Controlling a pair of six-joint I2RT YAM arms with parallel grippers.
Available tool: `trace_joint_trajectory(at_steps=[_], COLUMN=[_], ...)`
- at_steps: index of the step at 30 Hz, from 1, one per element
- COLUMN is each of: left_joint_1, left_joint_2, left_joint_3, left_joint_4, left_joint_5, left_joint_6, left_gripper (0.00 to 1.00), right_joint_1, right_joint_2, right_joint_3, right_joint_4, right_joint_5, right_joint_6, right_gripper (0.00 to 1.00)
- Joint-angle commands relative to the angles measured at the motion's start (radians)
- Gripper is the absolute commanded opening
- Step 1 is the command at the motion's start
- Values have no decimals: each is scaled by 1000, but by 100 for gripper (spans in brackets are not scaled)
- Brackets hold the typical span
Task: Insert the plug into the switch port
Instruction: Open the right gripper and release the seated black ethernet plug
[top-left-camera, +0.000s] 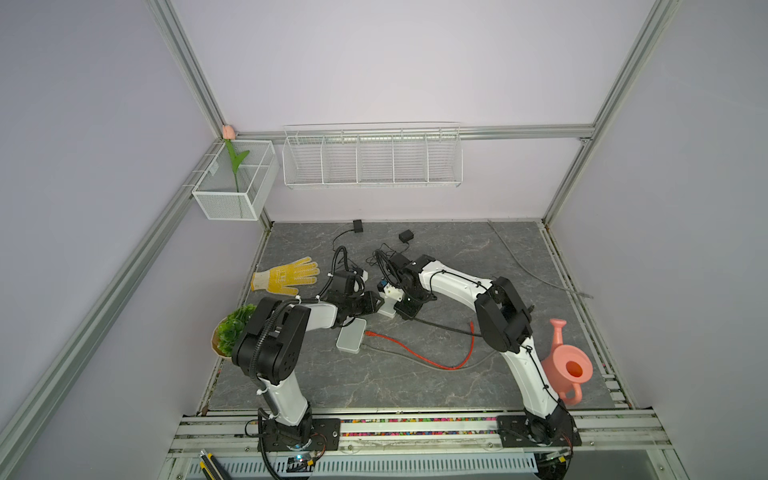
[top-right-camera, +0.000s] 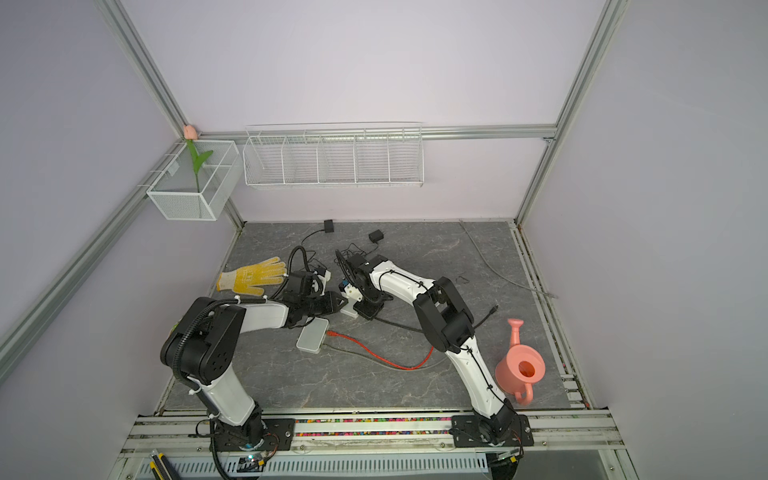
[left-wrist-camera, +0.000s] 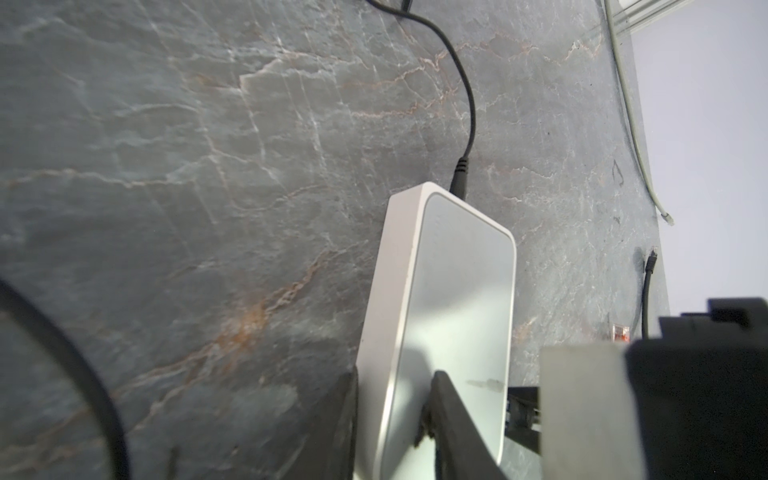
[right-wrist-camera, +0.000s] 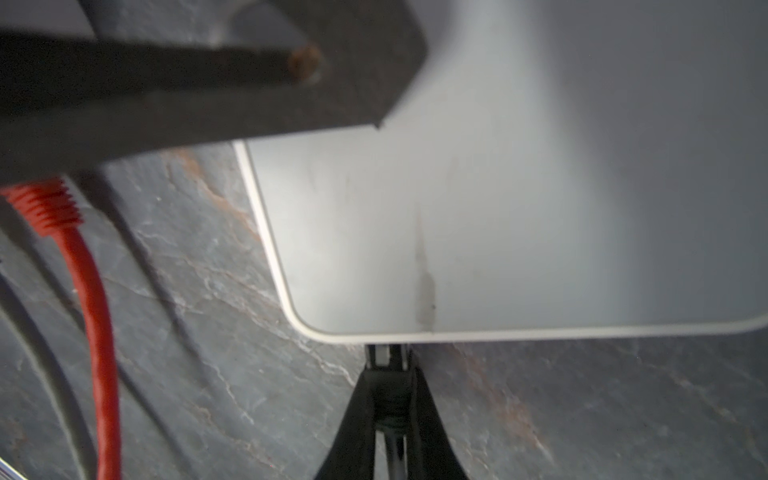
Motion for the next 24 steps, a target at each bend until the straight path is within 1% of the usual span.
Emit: trace_joint_trajectory(at_steps=[1,9,17,24], left_joint_1=[-96,-117,-121,-130], left_joint_2=[18,32,22,38], left_joint_3=[-43,-61,-81,-95], left_joint_4=[-86,-72,-37,-2], left_joint_5=[181,202,224,248], left_joint_6=[-28,-23,-42,-59], left_gripper=[29,28,28,28], right_joint_1=[22,28,28,29], right_joint_2=[52,79,100,67], right_joint_3=[61,114,119,43], right_joint_4=[422,447,508,664], right_joint_5=[-98,-120,-134,-129], right_joint_6=[10,-10,-3,36], right_gripper=[7,7,7,7])
